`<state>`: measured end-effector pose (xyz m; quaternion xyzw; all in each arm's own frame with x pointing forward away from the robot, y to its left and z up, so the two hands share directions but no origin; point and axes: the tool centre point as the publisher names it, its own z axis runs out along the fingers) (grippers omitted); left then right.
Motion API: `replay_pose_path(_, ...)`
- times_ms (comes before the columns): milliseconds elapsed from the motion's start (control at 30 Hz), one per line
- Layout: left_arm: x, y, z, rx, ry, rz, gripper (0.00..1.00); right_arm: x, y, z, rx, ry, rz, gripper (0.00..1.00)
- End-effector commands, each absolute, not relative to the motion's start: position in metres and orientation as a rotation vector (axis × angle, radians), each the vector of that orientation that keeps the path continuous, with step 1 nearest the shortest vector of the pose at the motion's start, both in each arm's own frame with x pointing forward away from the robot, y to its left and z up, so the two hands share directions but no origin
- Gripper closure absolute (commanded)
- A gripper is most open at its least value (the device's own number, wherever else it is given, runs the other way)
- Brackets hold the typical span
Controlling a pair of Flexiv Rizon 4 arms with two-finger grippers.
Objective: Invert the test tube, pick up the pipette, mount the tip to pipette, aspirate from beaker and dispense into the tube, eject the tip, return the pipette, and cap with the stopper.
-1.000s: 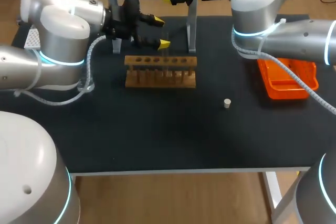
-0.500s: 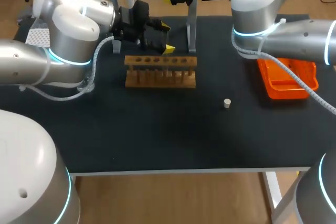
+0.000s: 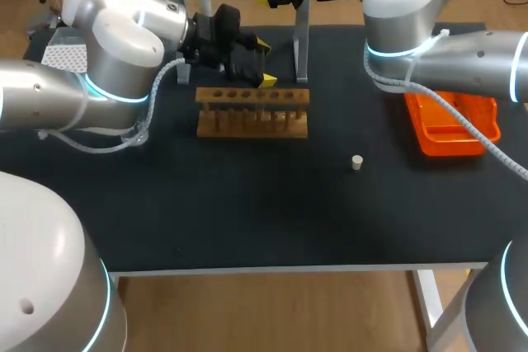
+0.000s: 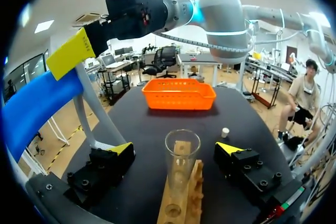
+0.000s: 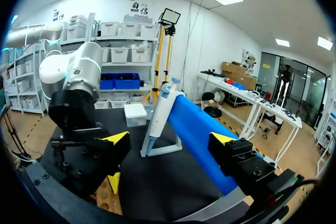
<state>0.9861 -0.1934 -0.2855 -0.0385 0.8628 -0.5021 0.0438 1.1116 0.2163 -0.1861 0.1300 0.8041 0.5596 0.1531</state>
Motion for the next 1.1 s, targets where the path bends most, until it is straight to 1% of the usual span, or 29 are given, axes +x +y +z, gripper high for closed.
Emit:
replay_pose_path(33,0.989,-0.196,-0.289,-0.112,2.651,-1.52,0.0,1.112,0.215,-0.185,0.371,2.312,1.605,0.0)
replay_pose_path(1100,0.985,-0.203,-0.304,-0.075,2.696,-1.447,0.0,1.112,0.215,-0.185,0.371,2.312,1.605,0.0)
